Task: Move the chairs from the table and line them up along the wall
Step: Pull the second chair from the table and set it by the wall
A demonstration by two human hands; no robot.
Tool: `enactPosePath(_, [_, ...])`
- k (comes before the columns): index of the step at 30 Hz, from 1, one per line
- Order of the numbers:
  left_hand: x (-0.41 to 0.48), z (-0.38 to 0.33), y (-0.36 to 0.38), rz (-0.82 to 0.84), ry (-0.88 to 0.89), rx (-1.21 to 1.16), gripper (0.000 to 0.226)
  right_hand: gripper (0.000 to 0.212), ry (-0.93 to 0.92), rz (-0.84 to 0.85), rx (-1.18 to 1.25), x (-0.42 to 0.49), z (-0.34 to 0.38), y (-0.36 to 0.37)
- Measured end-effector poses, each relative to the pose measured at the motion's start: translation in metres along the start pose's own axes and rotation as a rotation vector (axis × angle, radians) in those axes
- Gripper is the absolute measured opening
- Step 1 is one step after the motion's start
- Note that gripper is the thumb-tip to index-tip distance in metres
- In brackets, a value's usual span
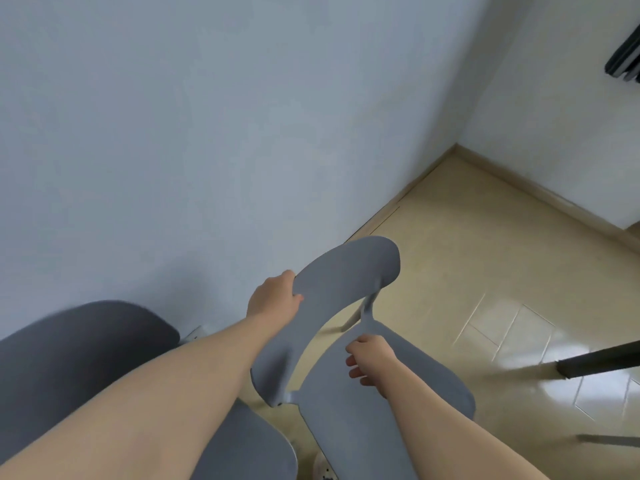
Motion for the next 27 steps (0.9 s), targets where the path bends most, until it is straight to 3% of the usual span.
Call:
enactPosePath(7, [0.029, 0.051, -0.037, -0.036, -0.018, 0.028, 0.017, 0.017, -0.025, -0.011, -0.011, 0.002, 0.044, 0.041])
enactPosePath(12, [0.057, 0.085, -0.065, -0.092, -0.046, 0.031, 0.017, 0.033, -0.061, -0.005, -0.132, 0.011, 0.066, 0.065])
enactPosePath(17, [0.076, 0.11, -0.083, -0.13, -0.051, -0.005, 0.019, 0.017, -0.066, 0.007, -0.209, 0.019, 0.086, 0.085])
enactPosePath(21, [0.088, 0.124, -0.092, -0.142, -0.06, -0.037, 0.022, 0.032, -0.084, 0.057, -0.236, 0.023, 0.103, 0.108])
enactPosePath(24, [0.096, 0.123, -0.097, -0.151, -0.054, -0.053, 0.024, 0.022, -0.099, 0.078, -0.259, 0.024, 0.112, 0.115])
enactPosePath(27, [0.103, 0.115, -0.1, -0.162, -0.038, -0.062, 0.023, 0.034, -0.097, 0.062, -0.265, 0.029, 0.115, 0.111])
Point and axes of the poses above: each hand's wrist, its own x-axis towards the middle knuckle, its own y-axis out of the palm, z = x × y, the point moved 6 cm from there along x, towards the middle knuckle, and after that the axes turned 2 degrees about -z, right-handed, at the moved point
